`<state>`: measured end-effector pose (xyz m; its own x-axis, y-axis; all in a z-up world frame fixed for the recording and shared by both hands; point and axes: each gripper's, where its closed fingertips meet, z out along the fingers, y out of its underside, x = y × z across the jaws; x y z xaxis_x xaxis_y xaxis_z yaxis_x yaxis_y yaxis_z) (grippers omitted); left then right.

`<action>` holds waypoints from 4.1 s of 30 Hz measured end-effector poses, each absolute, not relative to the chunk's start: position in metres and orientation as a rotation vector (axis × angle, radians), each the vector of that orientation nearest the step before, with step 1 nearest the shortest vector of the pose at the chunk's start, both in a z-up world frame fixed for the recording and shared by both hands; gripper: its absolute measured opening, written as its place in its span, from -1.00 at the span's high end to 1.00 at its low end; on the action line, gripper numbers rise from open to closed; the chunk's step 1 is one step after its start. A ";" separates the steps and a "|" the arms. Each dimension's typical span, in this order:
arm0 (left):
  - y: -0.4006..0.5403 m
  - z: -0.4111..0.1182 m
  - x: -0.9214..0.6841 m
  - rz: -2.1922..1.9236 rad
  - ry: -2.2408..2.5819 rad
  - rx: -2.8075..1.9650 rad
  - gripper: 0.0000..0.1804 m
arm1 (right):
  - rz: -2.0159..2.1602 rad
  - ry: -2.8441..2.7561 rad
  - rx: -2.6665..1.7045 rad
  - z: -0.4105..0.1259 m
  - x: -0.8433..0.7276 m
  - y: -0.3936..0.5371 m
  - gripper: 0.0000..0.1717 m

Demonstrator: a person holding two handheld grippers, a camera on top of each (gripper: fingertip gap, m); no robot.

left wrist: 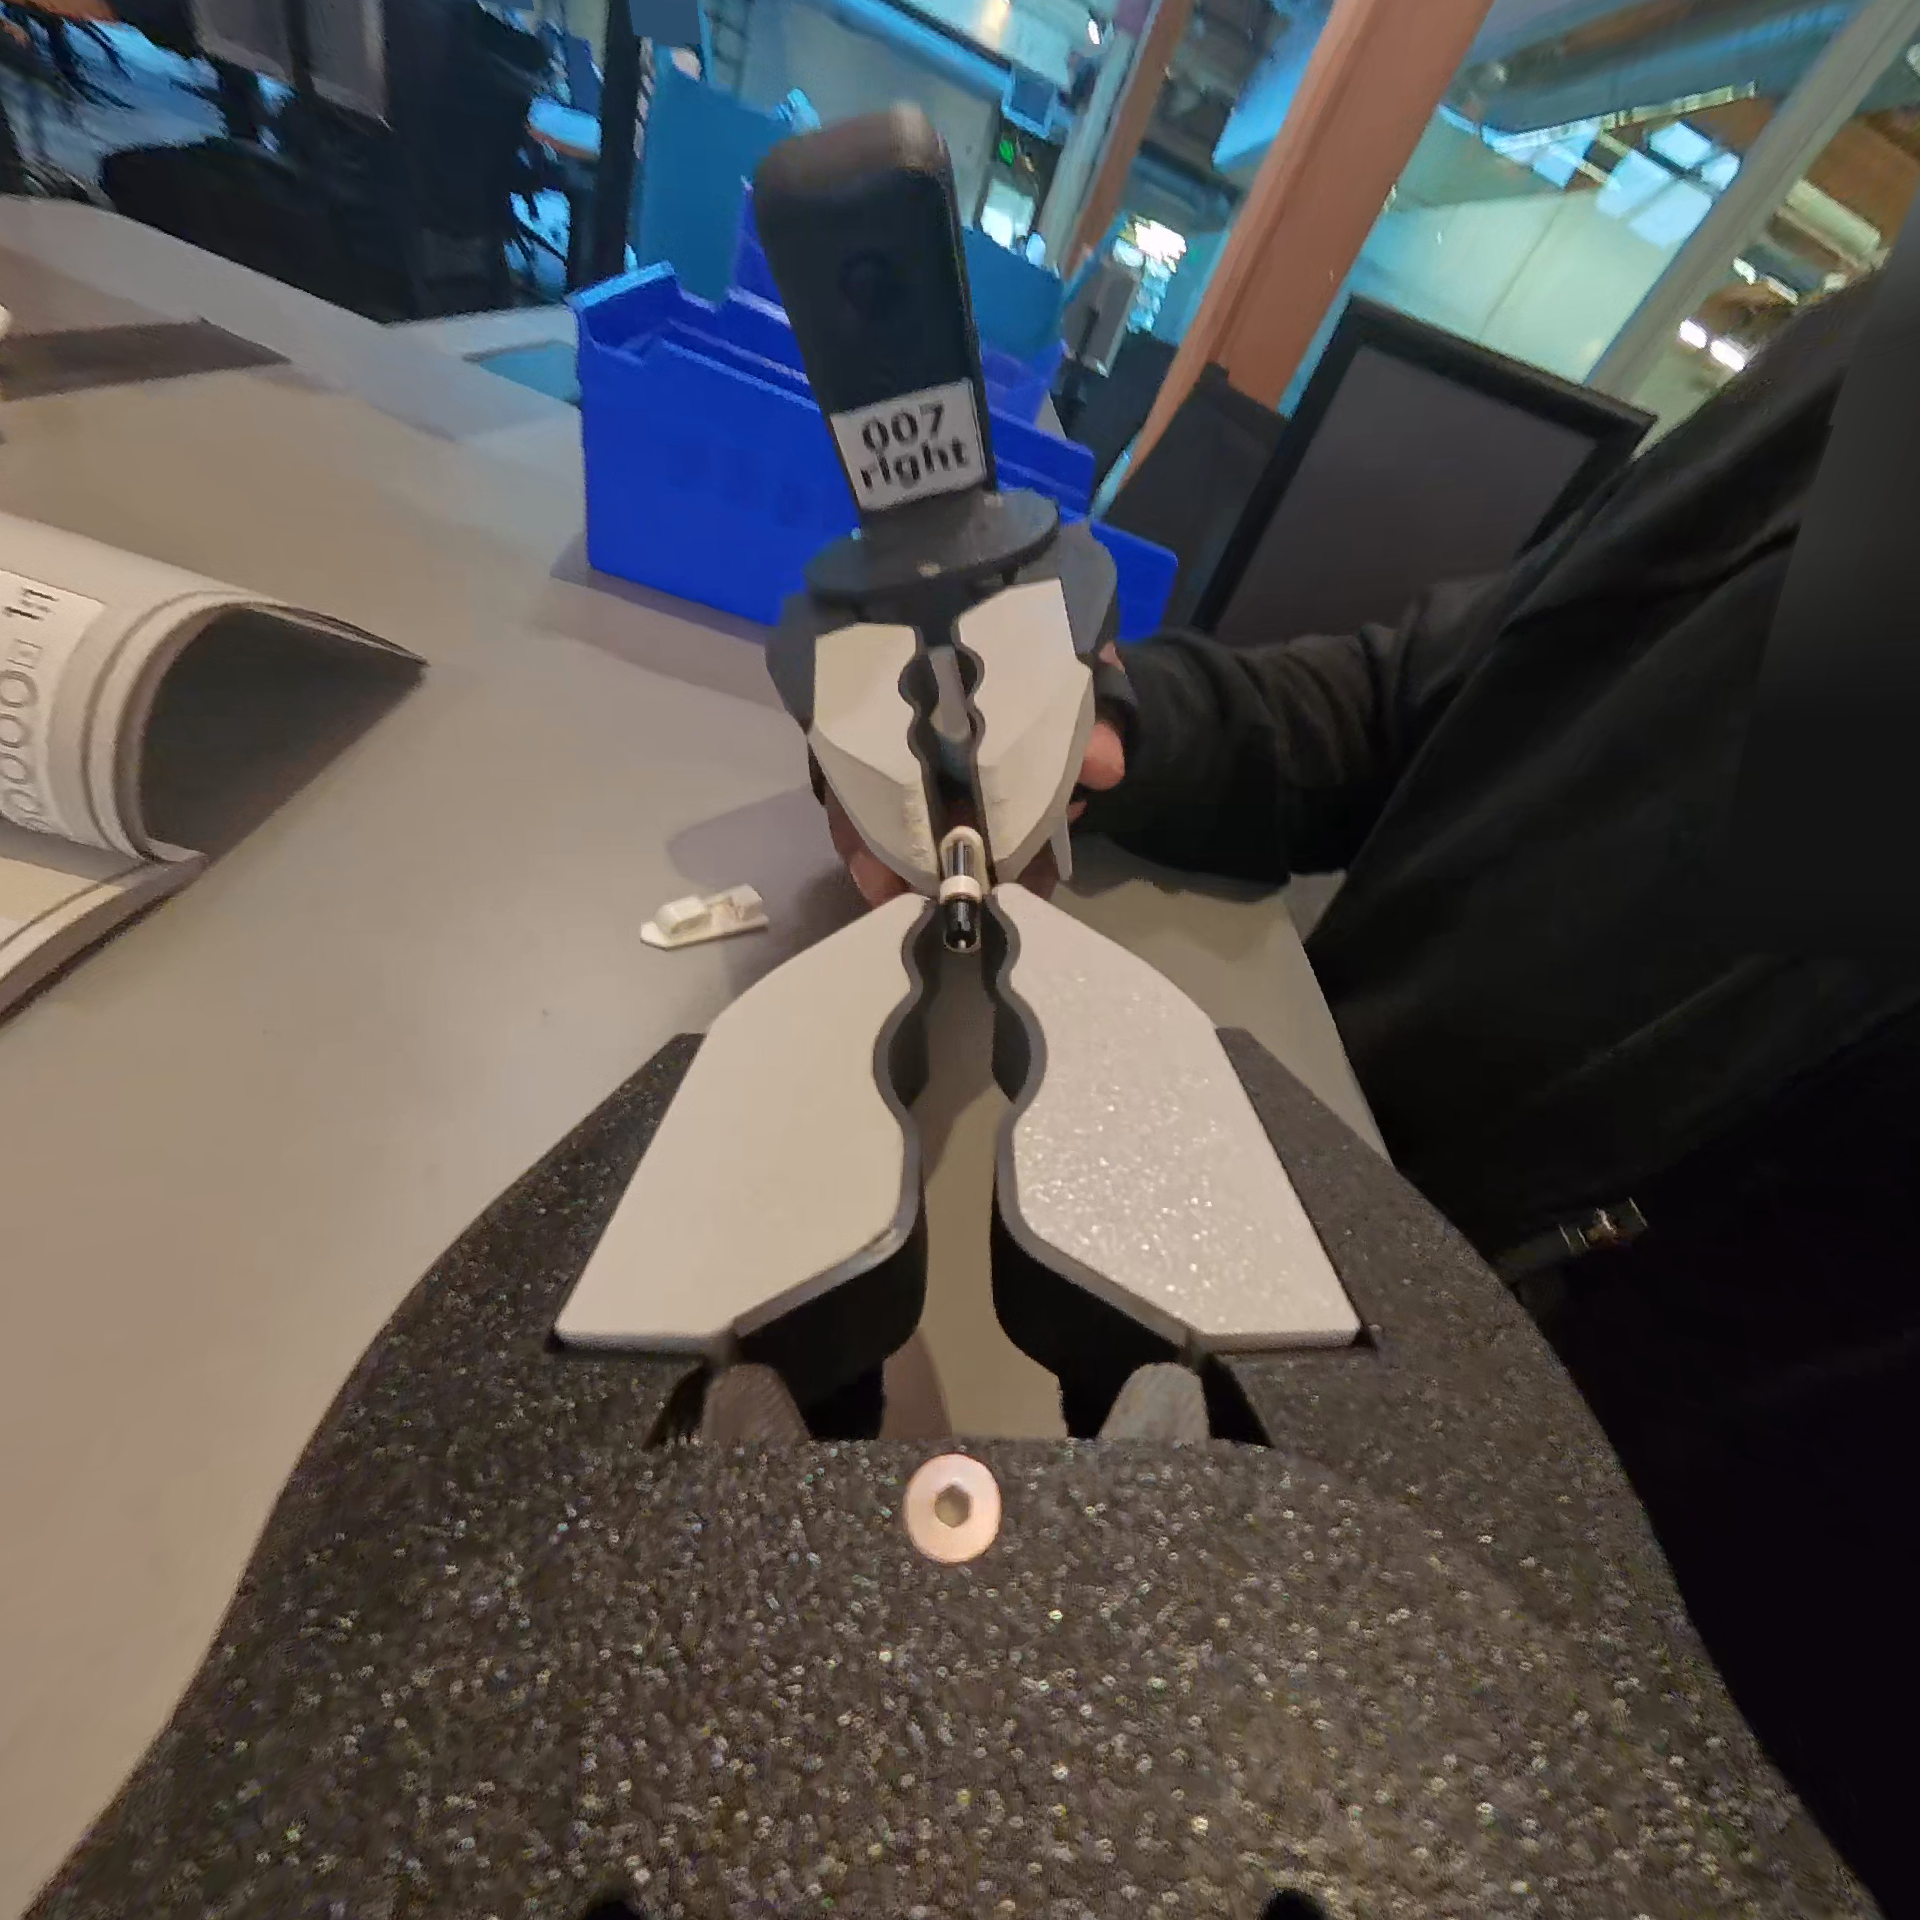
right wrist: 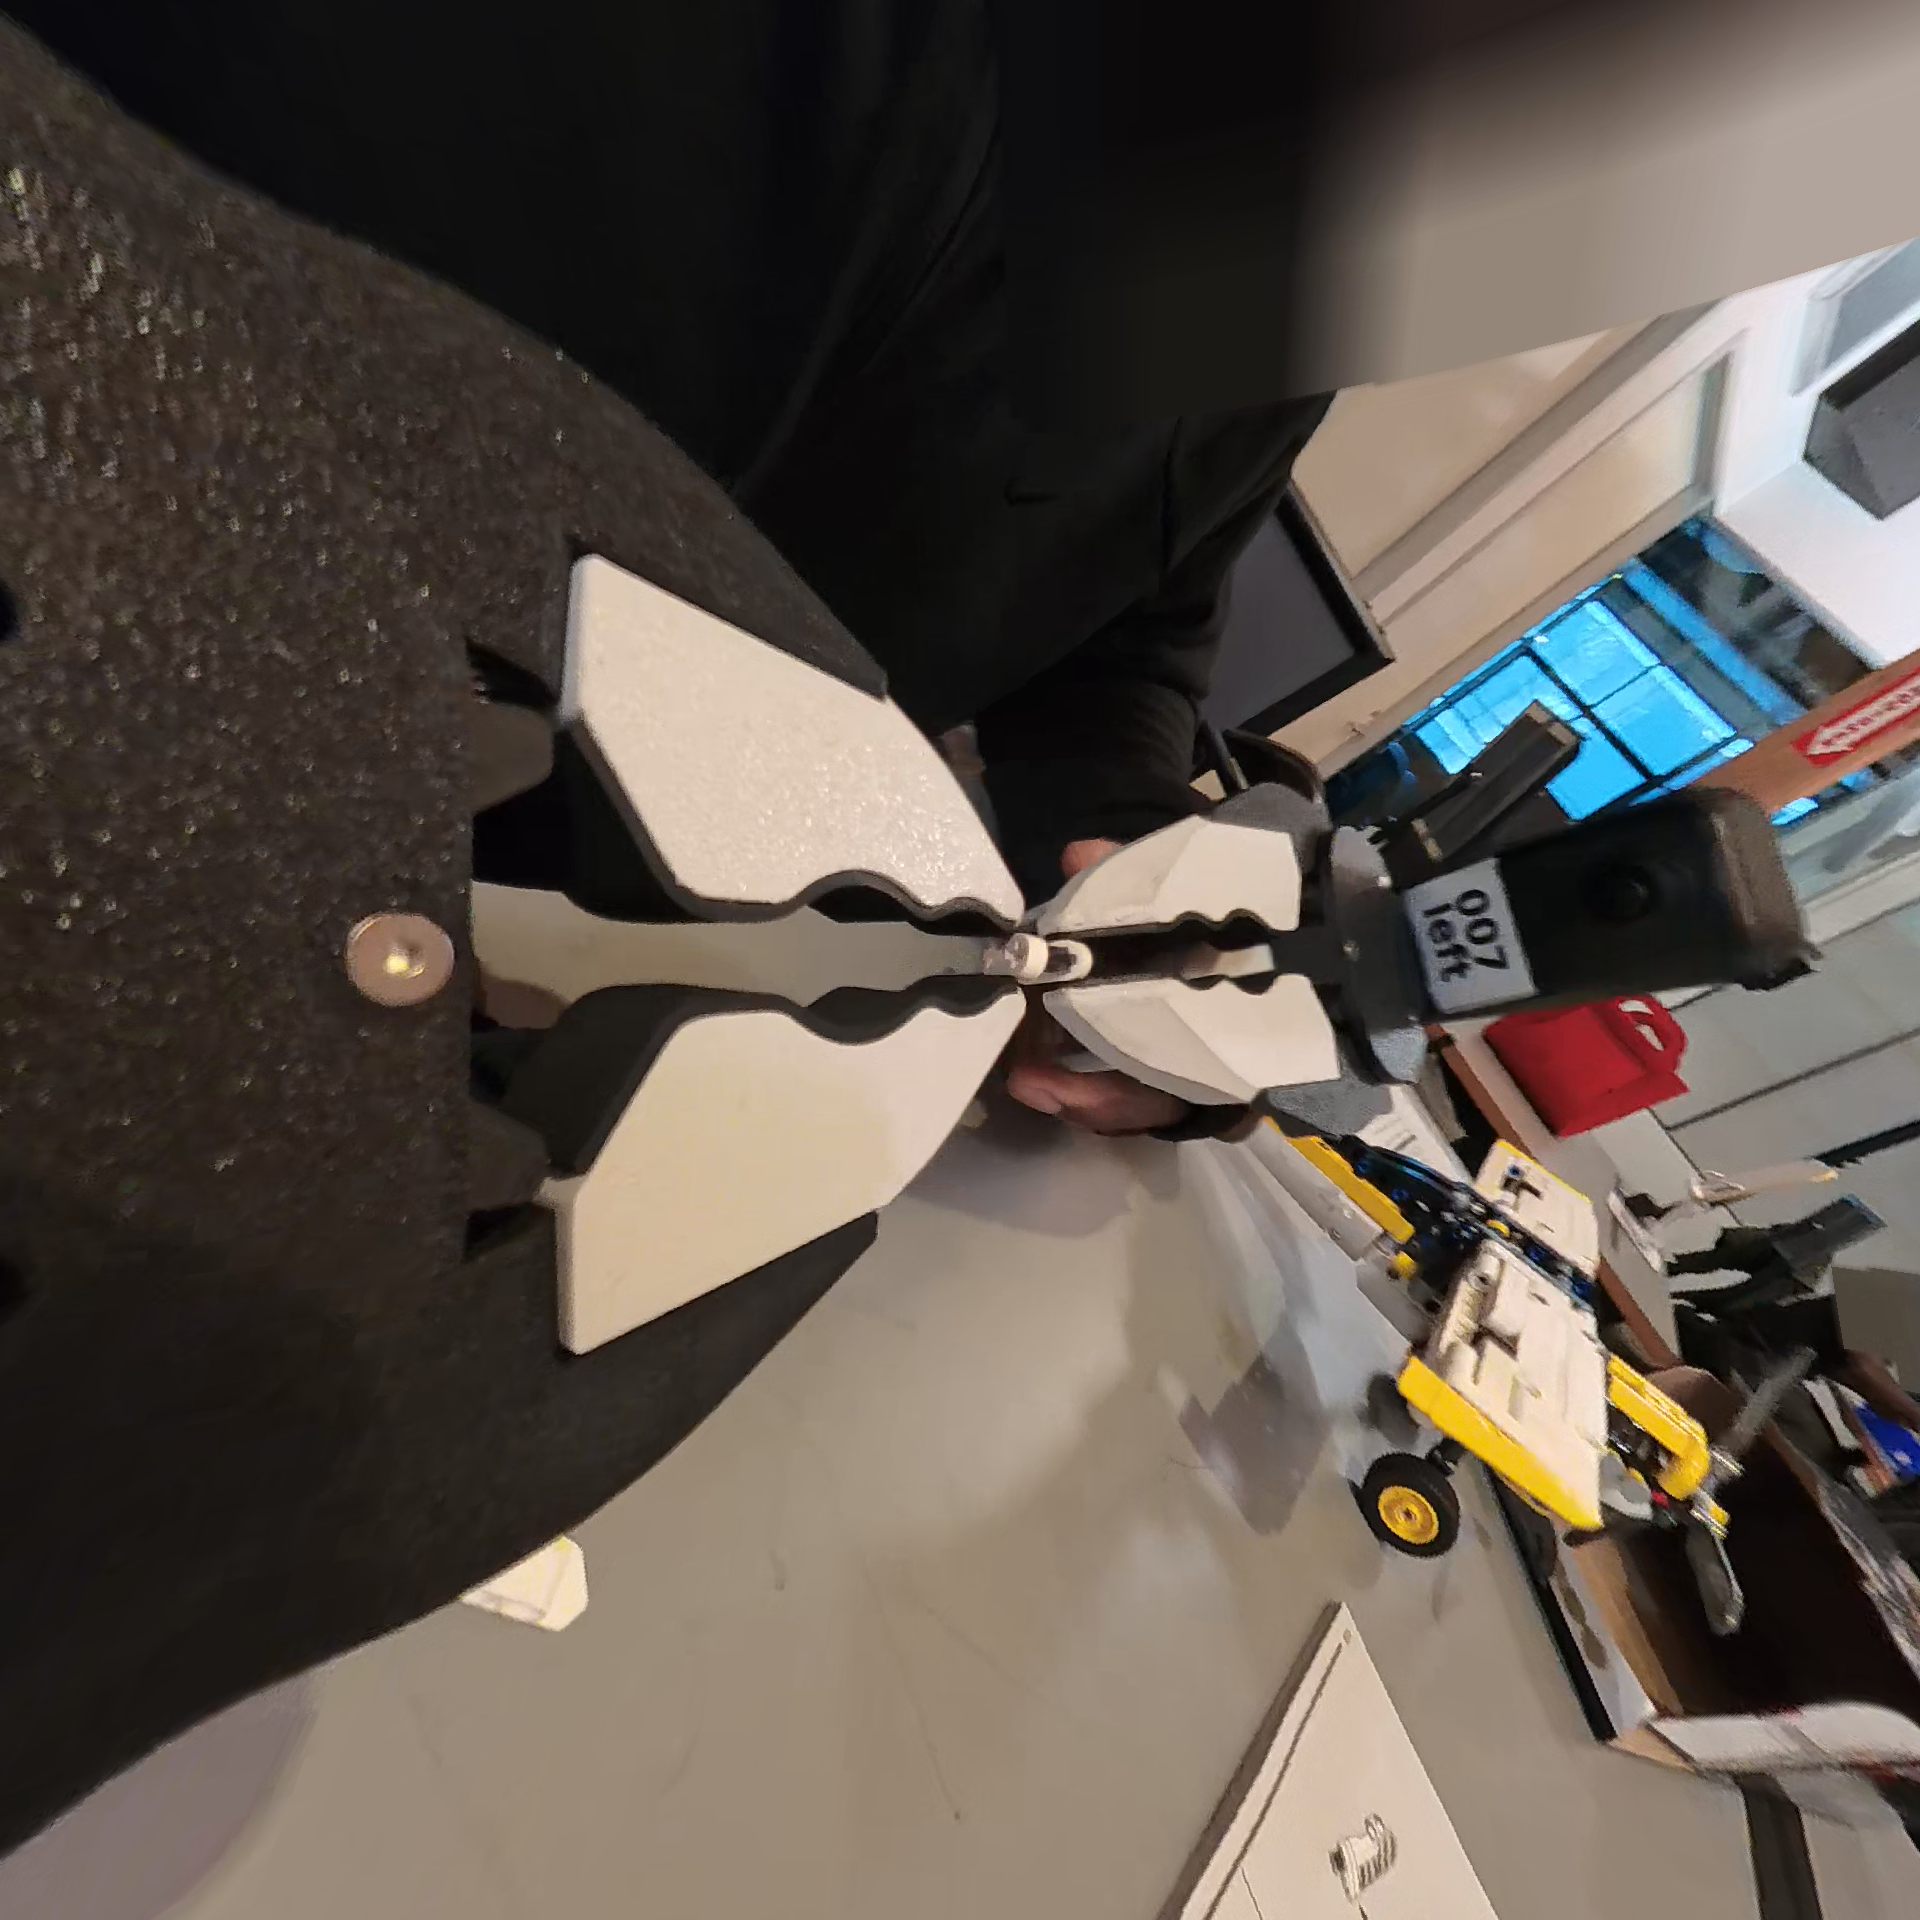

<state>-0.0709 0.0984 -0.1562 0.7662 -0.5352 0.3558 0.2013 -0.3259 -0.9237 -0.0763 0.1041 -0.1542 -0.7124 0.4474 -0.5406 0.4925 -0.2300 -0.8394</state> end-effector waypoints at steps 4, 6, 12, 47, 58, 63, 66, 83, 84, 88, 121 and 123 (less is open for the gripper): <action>0.090 -0.167 -0.062 -0.797 0.352 -1.848 0.92 | -2.022 2.054 1.113 -0.164 -0.067 0.096 0.92; 0.087 -0.174 -0.059 -0.798 0.381 -1.903 0.92 | -1.959 2.121 1.101 -0.171 -0.064 0.094 0.92; 0.080 -0.195 -0.053 -0.789 0.451 -2.043 0.92 | -1.756 2.355 1.077 -0.194 -0.056 0.087 0.92; 0.063 -0.214 -0.030 -0.890 0.616 -2.104 0.92 | -1.461 2.792 0.755 -0.223 -0.031 0.066 0.96; 0.059 -0.215 -0.026 -0.971 0.639 -2.125 0.92 | -1.471 2.901 0.631 -0.224 -0.028 0.062 0.96; 0.060 -0.214 -0.027 -0.991 0.624 -2.123 0.92 | -1.497 2.938 0.620 -0.223 -0.029 0.062 0.97; 0.060 -0.215 -0.027 -1.007 0.619 -2.132 0.92 | -1.501 2.952 0.619 -0.223 -0.030 0.062 0.97; 0.063 -0.213 -0.030 -1.019 0.578 -2.128 0.92 | -1.508 3.000 0.640 -0.222 -0.034 0.064 0.97; 0.064 -0.211 -0.031 -1.015 0.567 -2.115 0.92 | -1.524 2.998 0.651 -0.221 -0.035 0.064 0.97; 0.069 -0.206 -0.037 -0.970 0.517 -2.073 0.92 | -1.588 2.965 0.741 -0.215 -0.040 0.070 0.97; 0.097 -0.138 -0.071 -0.718 0.207 -1.536 0.91 | -2.367 2.136 1.272 -0.137 -0.076 0.102 0.92; 0.097 -0.138 -0.071 -0.717 0.212 -1.536 0.91 | -2.359 2.167 1.268 -0.138 -0.076 0.101 0.91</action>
